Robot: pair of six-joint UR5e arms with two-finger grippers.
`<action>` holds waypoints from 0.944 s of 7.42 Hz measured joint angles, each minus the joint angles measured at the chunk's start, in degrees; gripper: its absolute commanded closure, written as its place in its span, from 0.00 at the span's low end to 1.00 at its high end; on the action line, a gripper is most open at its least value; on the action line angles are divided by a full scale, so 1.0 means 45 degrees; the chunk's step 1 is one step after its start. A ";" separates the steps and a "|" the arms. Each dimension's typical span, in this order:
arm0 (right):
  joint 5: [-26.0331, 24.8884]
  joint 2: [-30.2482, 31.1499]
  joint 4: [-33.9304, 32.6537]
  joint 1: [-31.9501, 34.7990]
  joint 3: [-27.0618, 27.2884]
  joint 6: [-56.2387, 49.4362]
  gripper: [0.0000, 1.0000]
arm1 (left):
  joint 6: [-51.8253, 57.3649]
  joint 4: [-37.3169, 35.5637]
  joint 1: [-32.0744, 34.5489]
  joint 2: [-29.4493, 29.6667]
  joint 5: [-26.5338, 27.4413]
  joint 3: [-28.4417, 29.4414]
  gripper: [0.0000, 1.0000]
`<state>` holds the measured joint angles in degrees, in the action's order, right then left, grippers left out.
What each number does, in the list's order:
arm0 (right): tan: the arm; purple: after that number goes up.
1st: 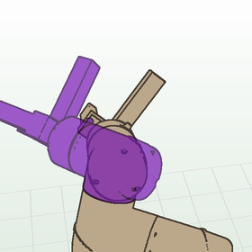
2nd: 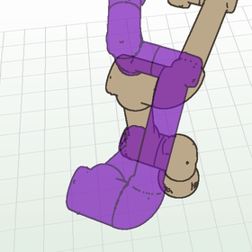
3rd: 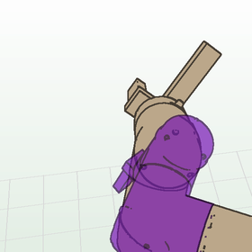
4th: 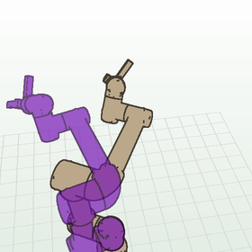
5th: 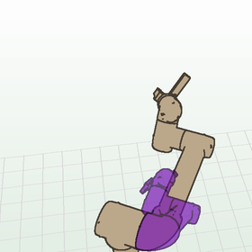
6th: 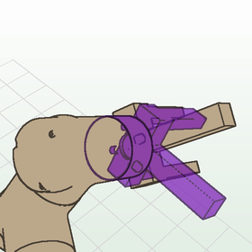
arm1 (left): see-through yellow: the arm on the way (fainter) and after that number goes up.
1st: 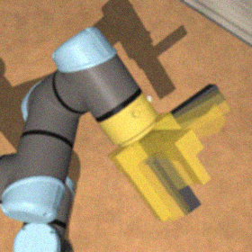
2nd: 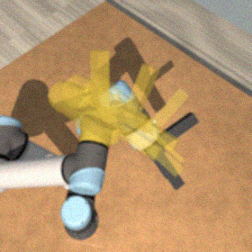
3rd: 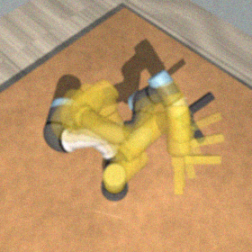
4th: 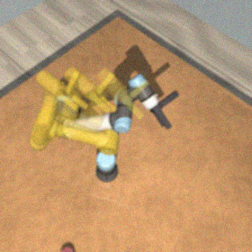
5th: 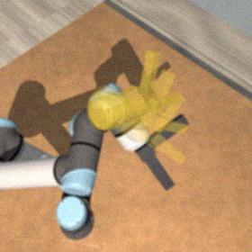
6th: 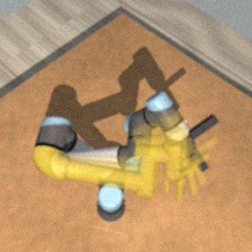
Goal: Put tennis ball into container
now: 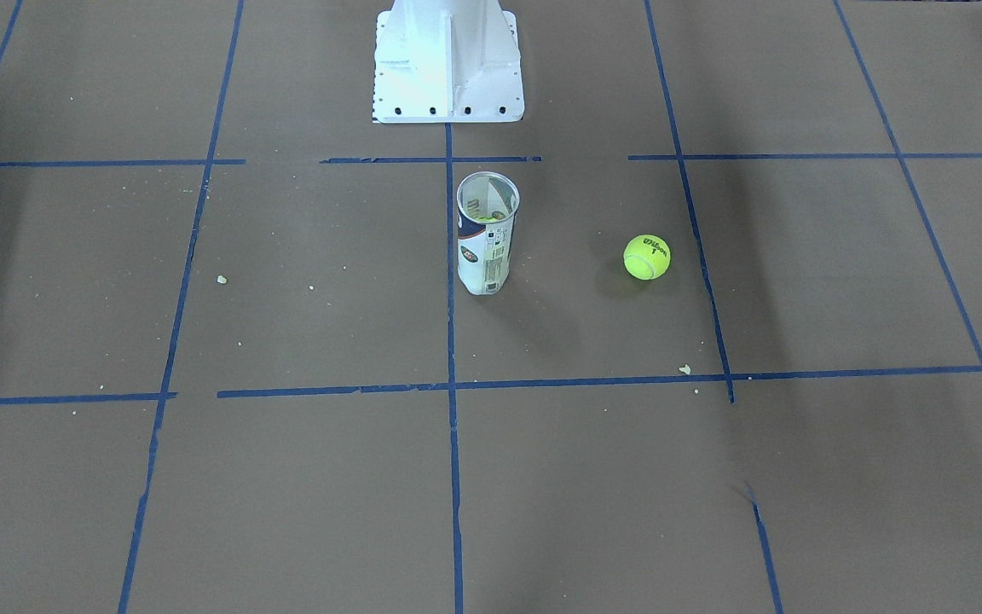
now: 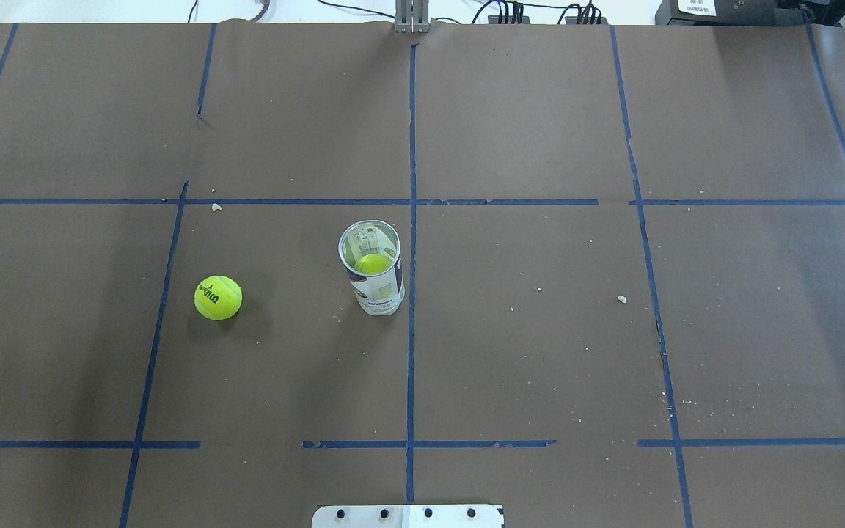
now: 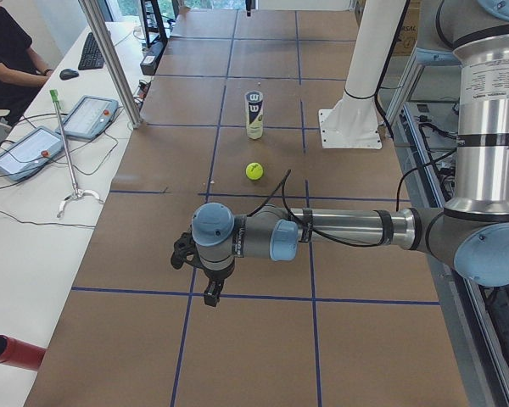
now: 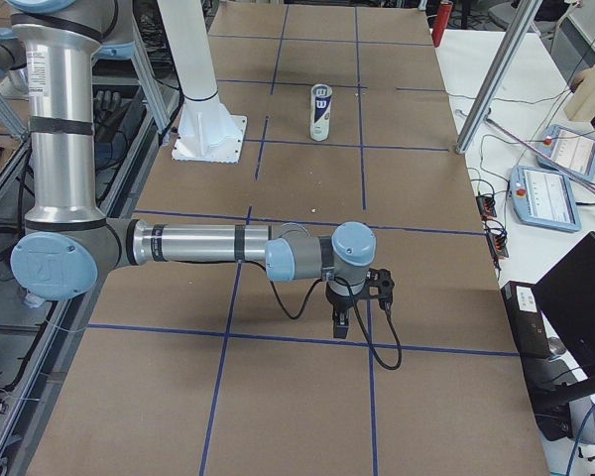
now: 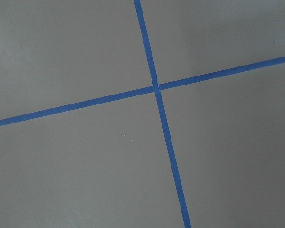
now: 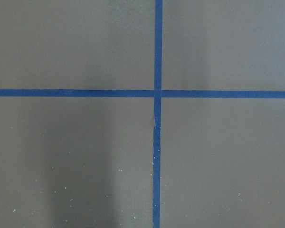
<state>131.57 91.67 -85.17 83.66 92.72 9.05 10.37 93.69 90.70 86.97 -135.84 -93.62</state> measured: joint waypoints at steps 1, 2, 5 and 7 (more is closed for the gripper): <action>0.0000 0.0000 0.0000 0.0001 0.0000 0.0000 0.00 | -0.0005 0.0004 0.0000 0.0021 -0.0005 0.0008 0.00; 0.0000 0.0000 0.0000 0.0001 0.0000 0.0001 0.00 | -0.0018 0.0012 -0.0002 0.0104 -0.0008 -0.0016 0.00; 0.0000 0.0004 0.0000 0.0002 0.0000 0.0000 0.00 | -0.1785 0.0008 -0.0330 0.1656 -0.0002 -0.0646 0.00; 0.0000 0.0004 0.0000 0.0002 0.0000 0.0000 0.00 | -0.3299 0.0034 -0.1422 0.2387 0.0007 -0.1801 0.00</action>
<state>131.57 91.69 -85.17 83.67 92.72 9.05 -4.47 93.85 84.30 97.71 -135.81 -101.72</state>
